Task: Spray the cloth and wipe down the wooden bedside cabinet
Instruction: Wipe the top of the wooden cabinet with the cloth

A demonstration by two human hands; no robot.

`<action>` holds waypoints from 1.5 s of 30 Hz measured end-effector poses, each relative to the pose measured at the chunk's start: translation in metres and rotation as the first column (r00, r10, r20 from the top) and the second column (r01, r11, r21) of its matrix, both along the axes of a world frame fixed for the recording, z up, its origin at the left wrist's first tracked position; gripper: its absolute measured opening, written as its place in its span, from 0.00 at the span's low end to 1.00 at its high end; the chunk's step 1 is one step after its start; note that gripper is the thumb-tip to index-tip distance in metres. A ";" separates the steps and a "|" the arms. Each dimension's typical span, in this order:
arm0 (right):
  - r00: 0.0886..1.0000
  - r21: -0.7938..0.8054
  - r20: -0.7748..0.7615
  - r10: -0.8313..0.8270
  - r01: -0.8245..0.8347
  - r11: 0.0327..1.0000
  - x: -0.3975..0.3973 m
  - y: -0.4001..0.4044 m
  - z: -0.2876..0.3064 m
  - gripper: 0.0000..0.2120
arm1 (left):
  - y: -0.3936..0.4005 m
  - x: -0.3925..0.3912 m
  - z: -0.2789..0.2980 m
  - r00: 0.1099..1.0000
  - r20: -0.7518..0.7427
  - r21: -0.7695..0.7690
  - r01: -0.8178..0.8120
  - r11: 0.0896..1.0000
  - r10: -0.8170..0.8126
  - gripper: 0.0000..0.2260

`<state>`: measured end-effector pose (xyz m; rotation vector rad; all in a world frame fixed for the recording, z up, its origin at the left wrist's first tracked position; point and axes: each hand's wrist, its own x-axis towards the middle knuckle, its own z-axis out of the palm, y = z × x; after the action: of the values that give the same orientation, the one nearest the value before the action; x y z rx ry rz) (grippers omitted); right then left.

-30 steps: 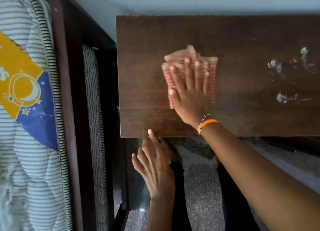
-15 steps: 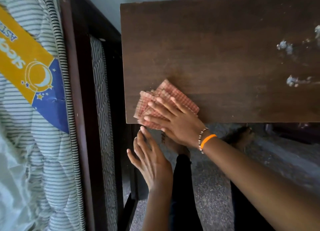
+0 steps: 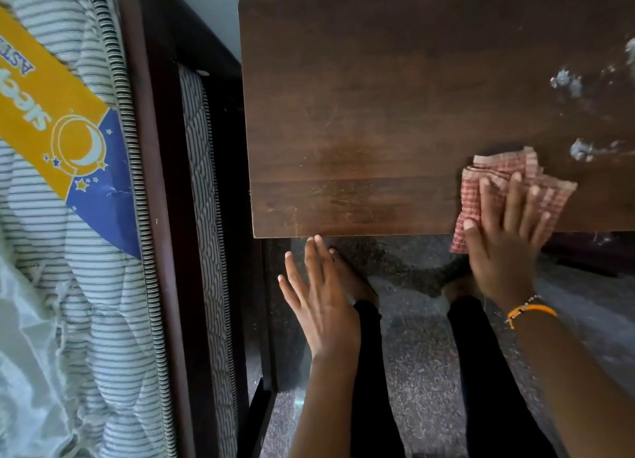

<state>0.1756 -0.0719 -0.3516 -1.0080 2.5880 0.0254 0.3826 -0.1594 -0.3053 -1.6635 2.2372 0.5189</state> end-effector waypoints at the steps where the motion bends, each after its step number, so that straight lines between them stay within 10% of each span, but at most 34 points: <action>1: 0.999 0.004 0.014 -0.048 0.048 0.999 0.009 -0.002 -0.001 0.31 | -0.002 0.001 0.000 1.000 -0.018 0.002 0.004 1.000 -0.004 0.36; 10: 0.873 -0.170 0.066 0.484 -0.468 0.867 0.107 -0.075 -0.008 0.33 | -0.001 0.006 -0.011 0.998 -0.054 -0.004 -0.024 1.000 0.023 0.38; 19: 0.731 -0.200 0.002 0.682 -0.668 0.717 0.065 -0.070 -0.010 0.36 | 0.016 -0.023 -0.008 0.999 0.046 0.009 0.008 1.000 -0.009 0.39; 28: 0.905 -0.077 0.038 0.423 -0.419 0.905 -0.075 0.018 -0.002 0.30 | 0.048 -0.099 -0.004 0.904 0.078 -0.070 0.426 0.902 -0.421 0.37; 38: 0.927 -0.077 -0.034 -0.374 0.370 0.926 -0.109 0.065 -0.007 0.31 | 0.057 -0.112 -0.009 0.894 0.096 -0.070 0.446 0.893 -0.438 0.38; 45: 0.988 -0.194 0.043 0.148 -0.137 0.971 -0.025 -0.013 -0.007 0.28 | 0.051 -0.118 -0.007 0.939 0.014 -0.174 0.340 0.924 -0.343 0.26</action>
<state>0.1506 -0.0850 -0.3589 -1.2419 2.4972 -0.2157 0.2646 -0.1083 -0.3125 -1.2968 2.5741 0.2564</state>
